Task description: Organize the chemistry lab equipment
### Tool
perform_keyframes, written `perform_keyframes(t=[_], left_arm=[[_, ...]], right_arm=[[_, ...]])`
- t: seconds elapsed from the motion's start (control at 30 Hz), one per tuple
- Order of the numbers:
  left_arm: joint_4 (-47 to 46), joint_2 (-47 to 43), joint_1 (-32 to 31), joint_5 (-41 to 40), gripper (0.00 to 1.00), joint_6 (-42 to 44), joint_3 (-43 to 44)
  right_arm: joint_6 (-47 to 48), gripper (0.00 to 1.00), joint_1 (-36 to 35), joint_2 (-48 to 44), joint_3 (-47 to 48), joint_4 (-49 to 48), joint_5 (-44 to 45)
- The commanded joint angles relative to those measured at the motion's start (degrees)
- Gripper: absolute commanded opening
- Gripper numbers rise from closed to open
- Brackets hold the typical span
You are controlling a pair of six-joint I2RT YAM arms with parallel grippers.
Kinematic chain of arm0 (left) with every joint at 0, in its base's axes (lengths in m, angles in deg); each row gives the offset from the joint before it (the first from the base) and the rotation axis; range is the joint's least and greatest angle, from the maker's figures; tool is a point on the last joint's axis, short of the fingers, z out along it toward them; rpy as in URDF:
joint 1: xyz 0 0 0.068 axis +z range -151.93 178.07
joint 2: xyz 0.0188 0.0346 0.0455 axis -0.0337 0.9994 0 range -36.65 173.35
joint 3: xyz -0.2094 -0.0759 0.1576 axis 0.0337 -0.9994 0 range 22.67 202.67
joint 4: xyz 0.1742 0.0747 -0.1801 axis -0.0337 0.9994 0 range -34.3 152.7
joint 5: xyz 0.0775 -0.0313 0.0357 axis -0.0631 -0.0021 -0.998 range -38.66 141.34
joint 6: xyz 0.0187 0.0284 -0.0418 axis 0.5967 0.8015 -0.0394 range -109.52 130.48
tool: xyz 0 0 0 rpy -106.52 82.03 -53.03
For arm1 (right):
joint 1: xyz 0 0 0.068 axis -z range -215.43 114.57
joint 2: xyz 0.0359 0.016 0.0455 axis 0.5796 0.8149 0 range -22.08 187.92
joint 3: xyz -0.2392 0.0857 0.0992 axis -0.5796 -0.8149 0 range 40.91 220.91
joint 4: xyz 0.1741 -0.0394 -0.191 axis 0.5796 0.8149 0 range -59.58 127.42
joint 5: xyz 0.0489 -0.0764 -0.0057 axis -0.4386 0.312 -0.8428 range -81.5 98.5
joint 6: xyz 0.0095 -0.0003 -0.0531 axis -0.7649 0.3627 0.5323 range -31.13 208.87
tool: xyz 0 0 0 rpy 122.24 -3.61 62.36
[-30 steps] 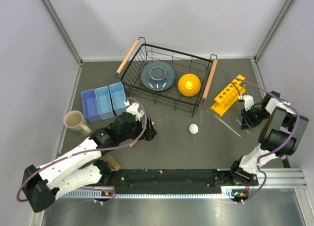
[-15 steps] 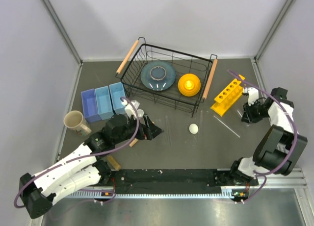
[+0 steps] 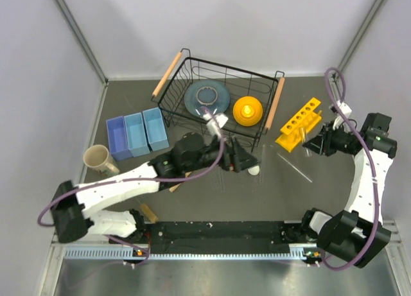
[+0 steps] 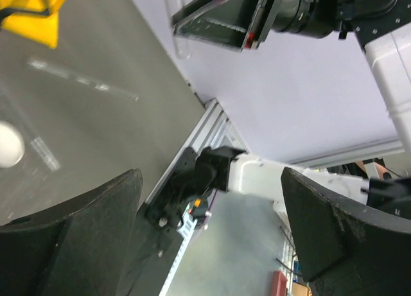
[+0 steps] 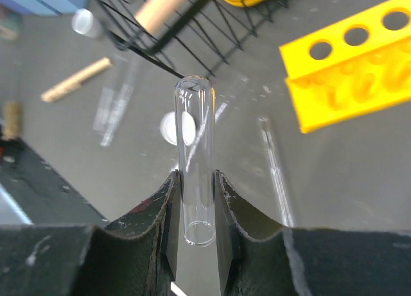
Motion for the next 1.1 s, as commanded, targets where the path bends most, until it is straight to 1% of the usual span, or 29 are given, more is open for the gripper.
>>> perform_keyframes(t=[0.0,0.03,0.07,0.1,0.17,0.2,0.3,0.5,0.73,0.87,0.9,0.93,1.07], left_arm=[[-4.73,11.33,-3.52,-4.58,0.94,0.99,11.27],[-5.26,13.44,-3.88,-4.68,0.94,0.38,12.79],[-5.96,17.64,-4.40,-4.33,0.93,-0.24,14.37],[-6.49,19.59,-4.67,-3.89,0.91,-1.37,17.60],[-6.06,25.11,-5.46,-3.01,0.89,-1.91,21.13],[-5.62,26.80,-5.81,-3.09,0.89,-1.91,24.46],[-3.43,31.56,-6.87,-3.44,0.88,-1.83,29.66],[0.18,34.55,-7.92,-8.36,0.84,-1.21,32.84],[0.36,36.39,-8.01,-10.13,0.75,-0.68,34.86],[1.23,37.72,-8.01,-10.48,0.68,-0.33,37.40],[2.11,37.98,-8.01,-10.48,0.64,-0.16,37.76],[2.64,38.50,-8.01,-12.30,0.62,-0.07,38.20],[4.57,39.12,-8.01,-13.99,0.54,0.46,39.69]], right_arm=[[-10.39,0.09,0.20,-1.59,3.12,1.45,-11.45],[-11.45,0.09,0.20,-1.68,3.30,1.45,-13.20],[-13.02,0.09,0.20,-1.68,3.39,1.62,-14.00],[-13.82,0.09,0.20,-1.59,3.39,1.71,-14.62],[-15.58,0.09,0.20,-1.68,3.39,1.80,-16.55],[-16.20,0.09,0.20,-1.77,3.13,1.80,-17.17],[-17.96,0.10,0.20,-1.77,2.42,1.80,-19.10],[-19.72,0.10,0.20,-2.20,0.58,1.80,-20.95],[-21.48,0.10,0.11,-2.12,0.14,1.71,-22.36],[-21.83,0.10,-0.15,-2.21,0.05,1.71,-22.36],[-21.92,0.10,-0.58,-2.38,0.05,1.71,-22.36],[-22.09,0.10,-0.76,-2.56,0.05,1.71,-22.18],[-22.18,0.10,-1.38,-2.91,-0.04,1.62,-21.74]])
